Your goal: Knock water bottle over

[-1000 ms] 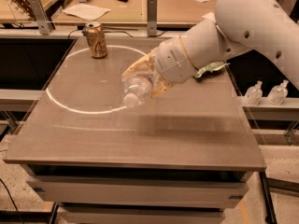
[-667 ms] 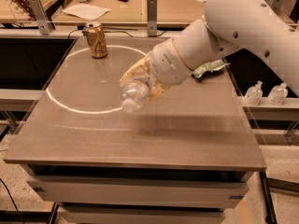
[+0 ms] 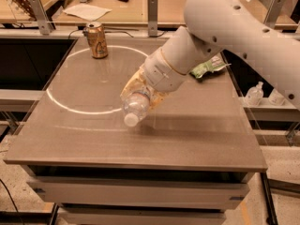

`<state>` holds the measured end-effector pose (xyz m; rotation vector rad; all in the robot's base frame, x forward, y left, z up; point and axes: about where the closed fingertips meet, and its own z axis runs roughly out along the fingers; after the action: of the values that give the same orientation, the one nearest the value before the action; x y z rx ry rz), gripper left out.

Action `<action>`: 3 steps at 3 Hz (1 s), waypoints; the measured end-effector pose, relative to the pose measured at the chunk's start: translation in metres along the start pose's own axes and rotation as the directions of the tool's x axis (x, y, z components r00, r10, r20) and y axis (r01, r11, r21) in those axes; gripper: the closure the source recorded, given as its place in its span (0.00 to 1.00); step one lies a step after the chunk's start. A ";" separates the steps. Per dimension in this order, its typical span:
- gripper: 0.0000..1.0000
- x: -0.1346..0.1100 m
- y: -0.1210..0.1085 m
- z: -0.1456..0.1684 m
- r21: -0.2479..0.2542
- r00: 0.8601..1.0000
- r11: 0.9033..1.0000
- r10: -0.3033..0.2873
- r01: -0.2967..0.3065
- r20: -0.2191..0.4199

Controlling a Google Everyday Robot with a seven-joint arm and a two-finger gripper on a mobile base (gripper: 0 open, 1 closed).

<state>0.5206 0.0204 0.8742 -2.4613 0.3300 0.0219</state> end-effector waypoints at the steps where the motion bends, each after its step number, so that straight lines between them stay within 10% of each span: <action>1: 1.00 0.002 0.014 0.009 -0.089 1.000 0.996 -0.007 0.005 -0.026; 3: 0.84 0.003 0.036 0.021 -0.301 0.991 0.952 -0.091 0.058 -0.097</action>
Offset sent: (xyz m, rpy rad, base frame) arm -0.0013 -0.0227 -0.0393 -0.3533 -0.0612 0.0129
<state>0.5165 0.0053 0.8357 -2.7797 0.2981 -0.1034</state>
